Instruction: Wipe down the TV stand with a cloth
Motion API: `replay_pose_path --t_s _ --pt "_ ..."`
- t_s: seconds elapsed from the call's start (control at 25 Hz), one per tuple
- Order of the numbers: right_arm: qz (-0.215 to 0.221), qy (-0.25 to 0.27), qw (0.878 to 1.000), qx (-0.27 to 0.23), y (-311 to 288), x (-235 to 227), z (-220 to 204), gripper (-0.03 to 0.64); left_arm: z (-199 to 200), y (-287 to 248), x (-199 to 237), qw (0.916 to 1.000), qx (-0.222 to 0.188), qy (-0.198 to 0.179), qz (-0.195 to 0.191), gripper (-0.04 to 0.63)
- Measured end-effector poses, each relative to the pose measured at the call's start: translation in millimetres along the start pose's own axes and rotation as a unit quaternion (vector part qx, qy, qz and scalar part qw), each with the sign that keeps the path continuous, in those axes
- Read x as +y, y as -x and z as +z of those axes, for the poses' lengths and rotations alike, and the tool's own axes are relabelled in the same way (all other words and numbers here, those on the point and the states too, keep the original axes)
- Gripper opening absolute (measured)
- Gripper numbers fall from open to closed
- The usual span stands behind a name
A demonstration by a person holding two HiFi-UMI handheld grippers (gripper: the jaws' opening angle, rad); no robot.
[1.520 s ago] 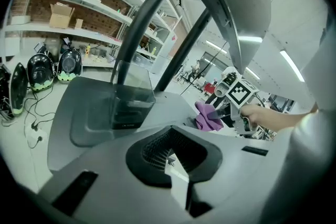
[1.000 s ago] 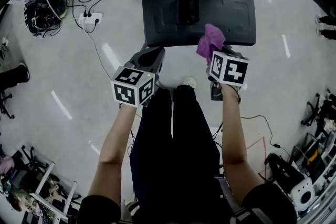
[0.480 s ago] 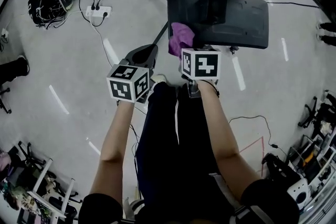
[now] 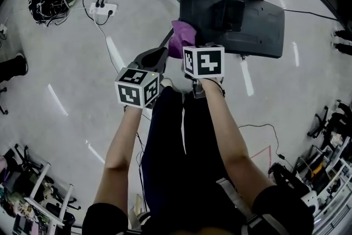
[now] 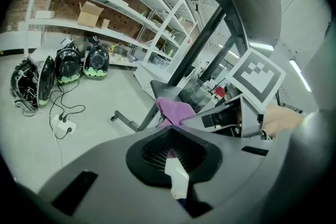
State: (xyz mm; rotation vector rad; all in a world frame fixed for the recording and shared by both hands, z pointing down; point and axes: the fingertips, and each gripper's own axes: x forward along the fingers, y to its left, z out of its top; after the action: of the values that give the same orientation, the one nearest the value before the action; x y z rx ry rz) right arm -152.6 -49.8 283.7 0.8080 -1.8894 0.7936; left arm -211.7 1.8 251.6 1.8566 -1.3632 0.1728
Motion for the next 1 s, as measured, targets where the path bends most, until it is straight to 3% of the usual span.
replay_pose_path --t_s 0.48,1.0 --pt "0.053 -0.011 0.998 -0.017 5 -13 5 0.103 0 -35 -29 0.9999 0.012 -0.004 -0.001 0.006" --pt "0.046 -0.046 0.997 -0.033 21 -81 -9 0.103 -7 -80 -78 0.9993 0.031 -0.017 -0.015 0.006"
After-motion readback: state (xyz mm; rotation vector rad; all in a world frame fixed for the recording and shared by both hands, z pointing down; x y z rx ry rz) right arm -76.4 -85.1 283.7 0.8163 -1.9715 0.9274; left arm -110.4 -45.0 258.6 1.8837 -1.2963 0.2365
